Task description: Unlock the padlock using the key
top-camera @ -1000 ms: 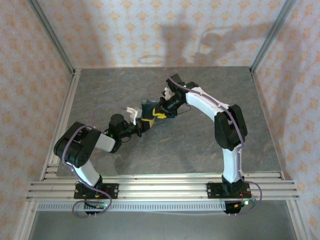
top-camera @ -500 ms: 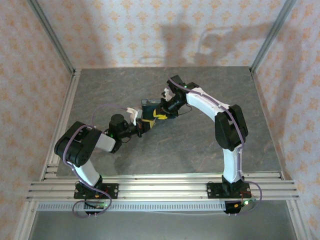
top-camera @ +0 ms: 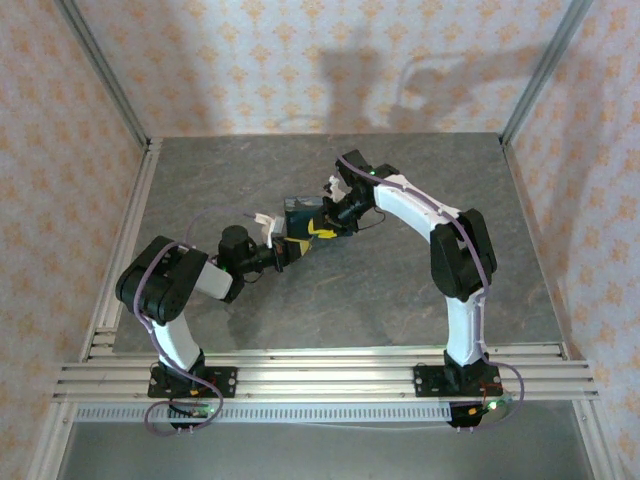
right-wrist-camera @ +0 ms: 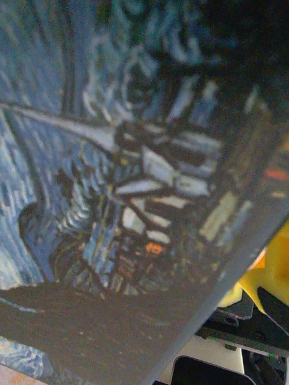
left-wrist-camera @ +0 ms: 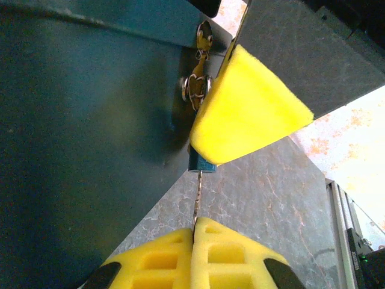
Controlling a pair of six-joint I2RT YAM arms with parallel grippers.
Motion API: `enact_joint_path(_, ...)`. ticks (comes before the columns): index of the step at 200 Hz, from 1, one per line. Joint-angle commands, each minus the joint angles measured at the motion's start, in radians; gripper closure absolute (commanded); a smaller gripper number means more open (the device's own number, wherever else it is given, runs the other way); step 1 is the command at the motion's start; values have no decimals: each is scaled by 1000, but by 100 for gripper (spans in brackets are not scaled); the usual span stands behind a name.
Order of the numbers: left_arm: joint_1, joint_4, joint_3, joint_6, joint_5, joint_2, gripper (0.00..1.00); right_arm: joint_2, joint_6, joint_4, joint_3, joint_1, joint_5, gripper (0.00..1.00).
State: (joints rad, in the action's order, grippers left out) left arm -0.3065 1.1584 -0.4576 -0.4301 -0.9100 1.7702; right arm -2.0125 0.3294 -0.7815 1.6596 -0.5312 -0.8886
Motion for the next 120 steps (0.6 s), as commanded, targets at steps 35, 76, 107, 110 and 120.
enact_joint_path(35, 17, 80, -38, -18, 11, 3, 100, 37, -37, -24, -8, -13, -92, 100)
enact_joint_path(76, 17, 87, -40, -38, 21, 0, 100, 37, -23, -1, -25, -2, -121, 100)
enact_joint_path(107, 2, 100, -35, -43, 53, 3, 100, 52, 24, 37, -47, 1, -119, 100)
enact_joint_path(110, -2, 103, -35, -46, 57, 5, 100, 52, 26, 40, -48, 1, -117, 100)
enact_joint_path(120, -15, 118, -34, -53, 74, 11, 100, 56, 42, 53, -53, 1, -115, 100)
